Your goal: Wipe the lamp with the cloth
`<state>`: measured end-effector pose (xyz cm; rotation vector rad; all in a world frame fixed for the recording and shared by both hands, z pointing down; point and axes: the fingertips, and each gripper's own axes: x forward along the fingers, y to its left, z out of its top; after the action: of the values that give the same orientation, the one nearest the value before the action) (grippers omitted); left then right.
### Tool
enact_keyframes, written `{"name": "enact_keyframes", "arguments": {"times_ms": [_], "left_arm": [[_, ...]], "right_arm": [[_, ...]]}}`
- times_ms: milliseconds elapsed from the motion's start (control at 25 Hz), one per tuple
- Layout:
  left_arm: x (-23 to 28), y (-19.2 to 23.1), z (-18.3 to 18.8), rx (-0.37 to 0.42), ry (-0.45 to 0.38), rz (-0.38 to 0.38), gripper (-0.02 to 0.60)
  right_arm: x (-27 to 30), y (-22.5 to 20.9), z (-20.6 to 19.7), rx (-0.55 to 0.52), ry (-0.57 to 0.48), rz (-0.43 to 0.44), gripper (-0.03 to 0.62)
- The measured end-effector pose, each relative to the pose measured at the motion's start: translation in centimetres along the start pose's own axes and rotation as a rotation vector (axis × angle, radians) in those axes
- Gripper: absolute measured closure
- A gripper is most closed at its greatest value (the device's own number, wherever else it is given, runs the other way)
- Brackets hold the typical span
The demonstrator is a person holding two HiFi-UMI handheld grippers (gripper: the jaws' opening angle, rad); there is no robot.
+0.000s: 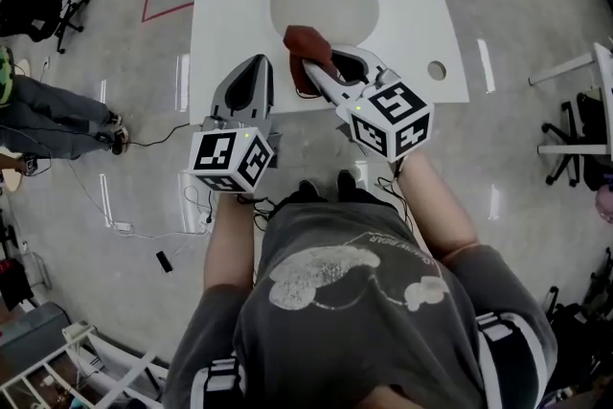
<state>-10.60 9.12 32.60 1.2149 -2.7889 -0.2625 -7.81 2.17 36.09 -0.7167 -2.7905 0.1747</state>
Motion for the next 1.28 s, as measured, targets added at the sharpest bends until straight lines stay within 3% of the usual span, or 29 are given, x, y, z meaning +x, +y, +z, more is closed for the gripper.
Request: {"name": "enact_keyframes", "arguments": {"times_ms": [280,560,840,1280], "left_arm": [[1.2,4.0,5.1,0.017,-0.088,-0.036,0.574],[3.0,7.6,5.7,0.016,-0.063,-0.150,0.572],[3.7,9.1,4.2,-0.012,-0.022,-0.245,0.574],[3.6,10.3,1.4,-0.063,0.046,-0.378,0.573]], "right_arm": [[3.1,1.0,5.5,-0.023,-0.089,-0.035,0.503],[6.2,0.0,8.8,0.024,-0.181,-0.172,0.503],[6.8,-1.5,7.3,0.113,-0.205,-0.285,0.503],[8.0,-1.6,2.0,0.175,-0.126,-0.448,0.503]]}}
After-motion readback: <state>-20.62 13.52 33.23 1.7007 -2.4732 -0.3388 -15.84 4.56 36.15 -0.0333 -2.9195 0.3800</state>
